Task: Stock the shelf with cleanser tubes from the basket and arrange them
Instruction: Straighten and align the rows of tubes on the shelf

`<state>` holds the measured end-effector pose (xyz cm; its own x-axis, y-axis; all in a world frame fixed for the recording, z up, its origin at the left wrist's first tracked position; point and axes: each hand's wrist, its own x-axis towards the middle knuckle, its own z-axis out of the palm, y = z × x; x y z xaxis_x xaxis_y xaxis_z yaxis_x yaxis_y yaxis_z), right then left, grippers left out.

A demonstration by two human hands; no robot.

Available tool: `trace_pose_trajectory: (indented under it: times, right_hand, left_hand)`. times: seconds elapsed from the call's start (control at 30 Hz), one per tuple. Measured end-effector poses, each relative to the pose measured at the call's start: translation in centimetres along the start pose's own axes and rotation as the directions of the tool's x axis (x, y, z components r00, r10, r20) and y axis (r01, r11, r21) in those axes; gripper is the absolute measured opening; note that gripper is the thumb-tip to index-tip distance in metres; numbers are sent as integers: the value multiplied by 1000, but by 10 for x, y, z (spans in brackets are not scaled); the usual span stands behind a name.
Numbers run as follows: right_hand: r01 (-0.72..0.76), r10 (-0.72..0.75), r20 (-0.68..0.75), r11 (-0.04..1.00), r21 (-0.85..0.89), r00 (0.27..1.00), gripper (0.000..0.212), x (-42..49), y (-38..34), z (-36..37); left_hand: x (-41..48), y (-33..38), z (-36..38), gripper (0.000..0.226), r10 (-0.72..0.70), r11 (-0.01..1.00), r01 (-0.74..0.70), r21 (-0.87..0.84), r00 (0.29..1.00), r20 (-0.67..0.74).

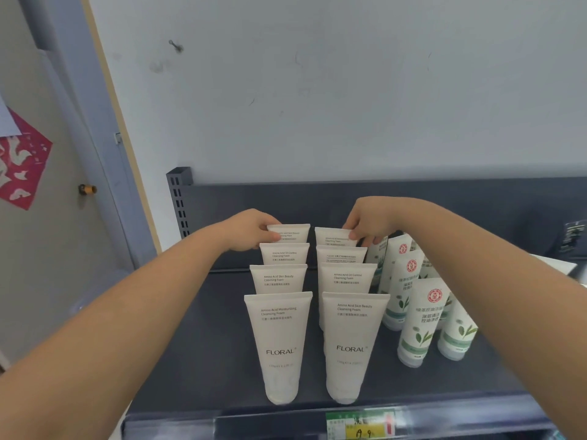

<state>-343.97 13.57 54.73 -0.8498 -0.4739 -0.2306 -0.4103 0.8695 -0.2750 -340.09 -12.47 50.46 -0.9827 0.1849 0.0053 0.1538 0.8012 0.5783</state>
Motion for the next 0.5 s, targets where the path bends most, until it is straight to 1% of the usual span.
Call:
trace_pose_trajectory:
  times: [0.17,0.33,0.5]
  right_hand:
    - [11,-11,3,1000,-7,1000,29,-8,4,1]
    - [12,-12,-8,1000,-2,1000,29,-10,5,1]
    - [19,-20,-60,1000,-15,998,26,-10,4,4]
  left_hand:
    - [-3,-5,-2,26,-38,994,43,-103,998,55]
    - [-5,-2,1,23,-23,992,30,-123,998,58]
    - [-8,-2,1,27,-27,993,34,-117,998,59]
